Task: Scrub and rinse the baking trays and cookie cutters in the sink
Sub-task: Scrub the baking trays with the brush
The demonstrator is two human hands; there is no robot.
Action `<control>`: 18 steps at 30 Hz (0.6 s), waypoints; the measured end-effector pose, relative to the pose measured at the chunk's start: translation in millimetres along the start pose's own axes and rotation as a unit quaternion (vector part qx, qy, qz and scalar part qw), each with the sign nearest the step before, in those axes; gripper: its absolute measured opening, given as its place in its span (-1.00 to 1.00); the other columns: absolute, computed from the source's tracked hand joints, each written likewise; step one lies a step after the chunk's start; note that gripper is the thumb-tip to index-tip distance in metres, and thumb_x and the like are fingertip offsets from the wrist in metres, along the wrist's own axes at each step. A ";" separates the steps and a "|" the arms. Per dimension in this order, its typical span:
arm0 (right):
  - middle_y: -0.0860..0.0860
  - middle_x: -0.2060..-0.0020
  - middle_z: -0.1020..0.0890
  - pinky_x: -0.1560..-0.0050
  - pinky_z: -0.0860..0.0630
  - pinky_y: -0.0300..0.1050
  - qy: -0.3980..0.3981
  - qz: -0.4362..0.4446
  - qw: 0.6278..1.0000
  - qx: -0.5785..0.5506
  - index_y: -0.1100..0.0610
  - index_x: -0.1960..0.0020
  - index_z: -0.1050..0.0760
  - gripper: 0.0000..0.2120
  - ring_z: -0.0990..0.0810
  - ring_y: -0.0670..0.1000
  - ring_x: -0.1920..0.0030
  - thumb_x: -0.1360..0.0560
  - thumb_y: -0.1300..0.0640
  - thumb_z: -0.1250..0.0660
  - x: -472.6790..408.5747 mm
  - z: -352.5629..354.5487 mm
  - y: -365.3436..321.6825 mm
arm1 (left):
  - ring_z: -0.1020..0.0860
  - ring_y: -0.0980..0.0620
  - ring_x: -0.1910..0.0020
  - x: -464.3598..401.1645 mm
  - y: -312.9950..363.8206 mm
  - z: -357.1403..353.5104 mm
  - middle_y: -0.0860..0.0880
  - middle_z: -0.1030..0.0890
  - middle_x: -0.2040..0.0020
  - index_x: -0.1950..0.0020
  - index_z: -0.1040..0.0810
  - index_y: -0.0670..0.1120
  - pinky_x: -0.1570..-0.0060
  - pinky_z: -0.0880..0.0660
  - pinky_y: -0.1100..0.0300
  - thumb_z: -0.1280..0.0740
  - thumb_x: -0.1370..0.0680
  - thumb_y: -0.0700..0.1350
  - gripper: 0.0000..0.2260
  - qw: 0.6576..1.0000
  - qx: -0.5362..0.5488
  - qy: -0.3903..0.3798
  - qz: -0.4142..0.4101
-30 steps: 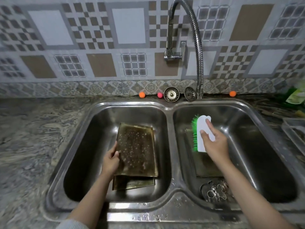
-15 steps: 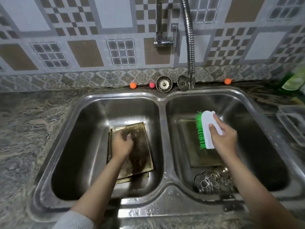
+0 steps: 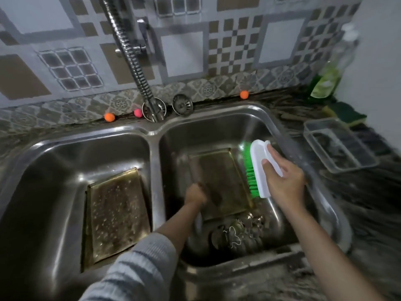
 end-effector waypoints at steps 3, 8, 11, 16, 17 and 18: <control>-0.39 0.00 -0.49 0.08 -0.32 -0.64 -0.002 0.009 1.000 0.015 0.02 -0.28 -0.51 -0.65 -0.43 -0.56 0.11 -0.51 0.23 -0.33 -14.3 19.5 3.2 | -0.54 -0.08 -0.17 -11.3 -18.0 -7.0 -0.12 -0.58 -0.16 -0.17 -0.52 -0.14 -0.06 -0.45 0.19 -0.31 -0.54 -0.19 -0.79 0.998 -0.022 0.038 0.035; -0.23 -0.12 -0.53 -0.03 -0.40 -0.55 0.006 0.027 1.000 0.011 0.07 -0.30 -0.49 -0.64 -0.52 -0.40 -0.01 -0.52 0.23 -0.33 -37.1 64.0 2.0 | -0.59 -0.10 -0.04 -2.2 -8.9 7.5 -0.14 -0.62 -0.05 -0.07 -0.56 -0.14 0.03 -0.52 0.10 -0.32 -0.54 -0.14 -0.85 0.992 -0.037 0.114 0.033; -0.17 -0.15 -0.55 -0.11 -0.41 -0.47 0.019 0.044 0.999 0.014 0.07 -0.29 -0.51 -0.65 -0.53 -0.34 -0.06 -0.51 0.23 -0.34 -58.2 92.9 -2.7 | -0.58 -0.10 -0.07 6.9 15.2 24.0 -0.12 -0.60 -0.09 -0.17 -0.51 -0.15 0.06 -0.45 0.19 -0.31 -0.54 -0.20 -0.79 0.988 -0.010 0.153 -0.010; -0.05 -0.13 -0.60 -0.16 -0.38 -0.25 0.033 0.054 0.991 0.121 0.00 -0.28 -0.51 -0.66 -0.54 -0.08 -0.17 -0.51 0.11 -0.32 -116.5 148.3 -7.8 | -0.53 -0.10 -0.14 38.1 54.9 48.3 -0.13 -0.57 -0.13 -0.28 -0.49 -0.11 -0.04 -0.43 0.22 -0.32 -0.46 -0.30 -0.60 0.970 0.004 0.214 -0.113; 0.00 -0.12 -0.61 -0.13 -0.37 -0.25 0.021 0.046 0.987 0.152 0.00 -0.29 -0.51 -0.66 -0.54 -0.01 -0.18 -0.52 0.09 -0.31 -128.6 153.8 -4.2 | -0.52 -0.10 -0.14 44.8 59.1 51.8 -0.15 -0.55 -0.14 -0.32 -0.47 -0.12 -0.04 -0.40 0.25 -0.31 -0.45 -0.32 -0.57 0.966 0.009 0.227 -0.121; 0.04 -0.16 -0.61 -0.12 -0.35 -0.24 0.003 0.039 0.983 0.182 0.01 -0.29 -0.51 -0.66 -0.53 0.05 -0.21 -0.52 0.07 -0.30 -139.4 155.8 1.2 | -0.51 -0.09 -0.13 52.1 62.4 54.3 -0.16 -0.54 -0.15 -0.35 -0.46 -0.13 -0.04 -0.38 0.26 -0.30 -0.45 -0.34 -0.54 0.963 0.019 0.240 -0.121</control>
Point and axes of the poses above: each hand's wrist, its own x-axis away from the middle knuckle, its own z-axis out of the back of the hand, y = z × x, the point moved 10 cm from there along -x, towards the middle knuckle
